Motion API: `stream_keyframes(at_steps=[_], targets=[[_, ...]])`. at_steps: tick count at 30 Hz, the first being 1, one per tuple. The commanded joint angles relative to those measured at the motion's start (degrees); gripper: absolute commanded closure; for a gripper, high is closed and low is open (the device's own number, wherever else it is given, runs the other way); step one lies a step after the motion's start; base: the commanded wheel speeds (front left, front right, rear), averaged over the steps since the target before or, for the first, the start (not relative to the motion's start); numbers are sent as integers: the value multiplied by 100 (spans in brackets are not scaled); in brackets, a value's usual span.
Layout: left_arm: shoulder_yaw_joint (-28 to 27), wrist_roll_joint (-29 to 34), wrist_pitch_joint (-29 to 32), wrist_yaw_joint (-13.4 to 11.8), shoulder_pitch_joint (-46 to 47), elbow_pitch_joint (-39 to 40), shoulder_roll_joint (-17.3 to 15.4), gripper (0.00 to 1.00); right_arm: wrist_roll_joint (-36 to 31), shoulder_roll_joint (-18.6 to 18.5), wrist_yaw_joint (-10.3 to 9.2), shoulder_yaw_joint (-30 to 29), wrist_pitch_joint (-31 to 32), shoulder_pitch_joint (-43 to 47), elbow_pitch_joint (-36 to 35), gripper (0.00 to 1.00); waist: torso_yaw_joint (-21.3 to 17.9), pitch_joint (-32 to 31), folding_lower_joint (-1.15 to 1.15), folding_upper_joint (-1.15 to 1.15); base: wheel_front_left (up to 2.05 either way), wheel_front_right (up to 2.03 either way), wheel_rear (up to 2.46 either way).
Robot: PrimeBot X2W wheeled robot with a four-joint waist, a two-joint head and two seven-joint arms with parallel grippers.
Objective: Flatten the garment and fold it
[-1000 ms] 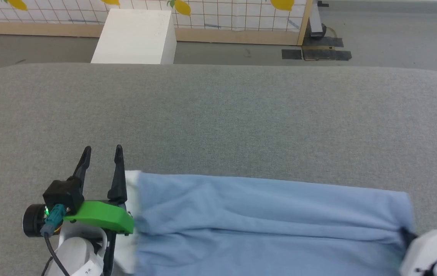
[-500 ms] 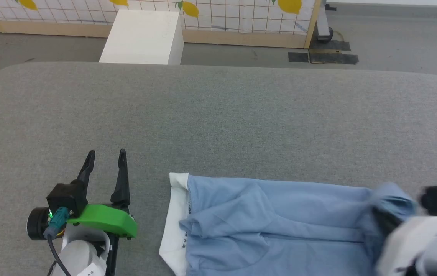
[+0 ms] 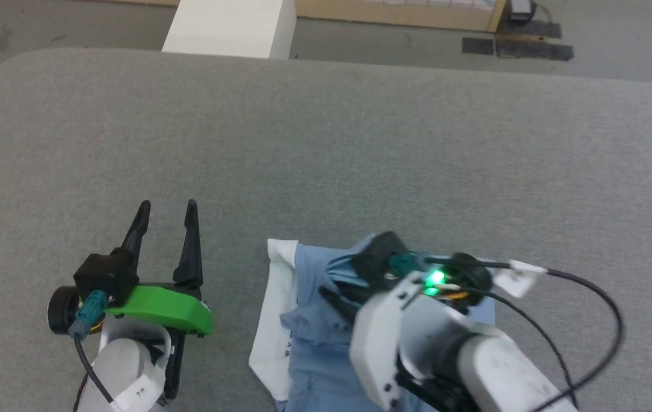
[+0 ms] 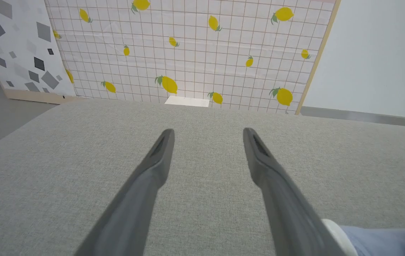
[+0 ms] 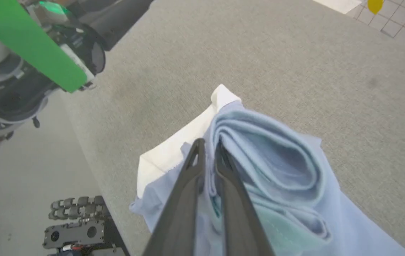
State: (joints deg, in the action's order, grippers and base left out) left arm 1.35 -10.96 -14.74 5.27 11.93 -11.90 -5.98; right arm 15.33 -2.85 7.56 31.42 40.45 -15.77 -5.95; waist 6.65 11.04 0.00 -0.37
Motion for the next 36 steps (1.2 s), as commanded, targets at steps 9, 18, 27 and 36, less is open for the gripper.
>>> stream_keyframes(at_steps=[9,18,27,36], targets=[[-66,121,-26,68,126,-77,101,0,738,-3,-8,1052,-837,-899,1624,0,215,161,0,37,0,0,0],[-212,167,-26,102,-85,-148,138,0,1408,-3,-8,450,-2878,-556,959,0,-78,-219,0,37,0,0,0],[-258,228,-26,128,-309,-97,132,0,865,-3,-8,-2114,-4528,991,220,0,-325,-494,0,37,0,0,0],[-261,232,-26,153,-376,-64,131,0,1340,-3,-8,-3009,-3572,2031,943,0,-415,-534,0,37,0,0,0]])
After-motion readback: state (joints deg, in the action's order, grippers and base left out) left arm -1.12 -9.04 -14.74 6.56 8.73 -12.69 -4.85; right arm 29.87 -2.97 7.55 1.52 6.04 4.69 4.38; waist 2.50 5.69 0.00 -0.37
